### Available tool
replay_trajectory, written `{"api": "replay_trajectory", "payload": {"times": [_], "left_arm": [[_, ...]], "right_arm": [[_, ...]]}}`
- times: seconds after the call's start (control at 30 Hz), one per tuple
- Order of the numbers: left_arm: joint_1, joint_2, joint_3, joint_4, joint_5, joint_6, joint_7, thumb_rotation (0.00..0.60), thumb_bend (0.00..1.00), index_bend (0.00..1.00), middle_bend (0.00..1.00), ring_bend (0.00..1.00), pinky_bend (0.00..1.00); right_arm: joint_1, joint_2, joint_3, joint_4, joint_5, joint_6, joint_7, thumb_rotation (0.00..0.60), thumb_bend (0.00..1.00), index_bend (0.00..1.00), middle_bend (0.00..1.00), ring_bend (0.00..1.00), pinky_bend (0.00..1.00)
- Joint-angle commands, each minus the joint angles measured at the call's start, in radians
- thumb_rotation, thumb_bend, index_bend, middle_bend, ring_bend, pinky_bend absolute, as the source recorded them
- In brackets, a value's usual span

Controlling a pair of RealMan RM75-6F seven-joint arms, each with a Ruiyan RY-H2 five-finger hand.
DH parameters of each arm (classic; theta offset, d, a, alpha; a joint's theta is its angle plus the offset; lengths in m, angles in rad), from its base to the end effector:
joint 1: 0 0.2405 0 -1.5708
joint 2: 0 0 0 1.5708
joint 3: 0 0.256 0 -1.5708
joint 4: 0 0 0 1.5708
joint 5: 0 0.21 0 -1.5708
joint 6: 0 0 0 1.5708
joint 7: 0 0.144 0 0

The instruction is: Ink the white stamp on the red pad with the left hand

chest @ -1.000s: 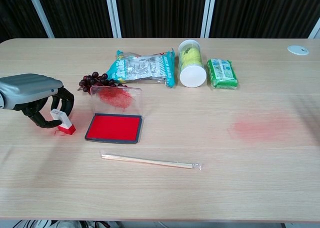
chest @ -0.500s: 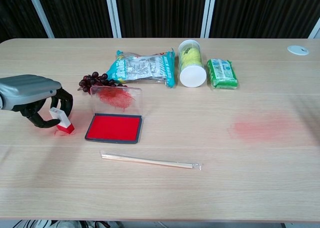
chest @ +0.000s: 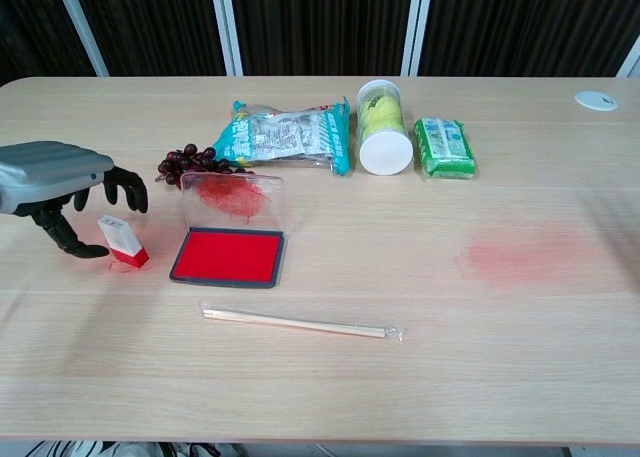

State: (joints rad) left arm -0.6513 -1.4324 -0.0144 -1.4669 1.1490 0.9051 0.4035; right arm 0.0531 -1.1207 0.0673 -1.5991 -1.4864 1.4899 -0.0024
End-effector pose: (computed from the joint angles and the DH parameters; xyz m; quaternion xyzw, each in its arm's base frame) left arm -0.2291 0.3099 -0.0018 -0.7958 -0.3504 -0.2376 0.4330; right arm -0.3190 -0.1748 0.1637 0.5811 -0.3896 0.3813 0.6042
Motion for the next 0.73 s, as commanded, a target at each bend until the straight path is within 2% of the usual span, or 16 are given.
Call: {"api": "replay_trajectory", "payload": {"times": [0.03,0.1,0.23,0.47,0.73], "left_arm": [[0.021,0.026,-0.012,-0.04,-0.004,0.043,-0.013,0.6,0.16,0.13,0.05,0.06,0.17],[0.044,0.052,-0.017,-0.077,0.01,0.091,-0.031,0.6,0.16,0.05,0.0,0.01,0.09],[0.101,0.126,0.002,-0.158,0.055,0.188,-0.044,0.6,0.15,0.0,0.0,0.0,0.01],[0.234,0.246,0.07,-0.249,0.19,0.384,-0.105,0.6,0.13,0.0,0.0,0.0,0.0],[0.355,0.275,0.122,-0.217,0.291,0.532,-0.195,0.6,0.13,0.0,0.0,0.0,0.0]], "right_arm": [[0.001,0.001,0.001,-0.001,0.0,0.0,0.0,0.6,0.29,0.13,0.0,0.0,0.19],[0.001,0.002,0.002,-0.002,0.001,-0.001,0.0,0.6,0.29,0.13,0.0,0.0,0.19],[-0.001,0.0,-0.001,0.001,0.0,0.001,-0.001,0.6,0.29,0.13,0.0,0.0,0.19],[-0.002,-0.001,-0.001,0.0,-0.004,0.006,-0.008,0.6,0.29,0.13,0.0,0.0,0.19],[-0.002,-0.001,0.0,-0.004,-0.007,0.009,-0.011,0.6,0.29,0.13,0.0,0.0,0.19]]}}
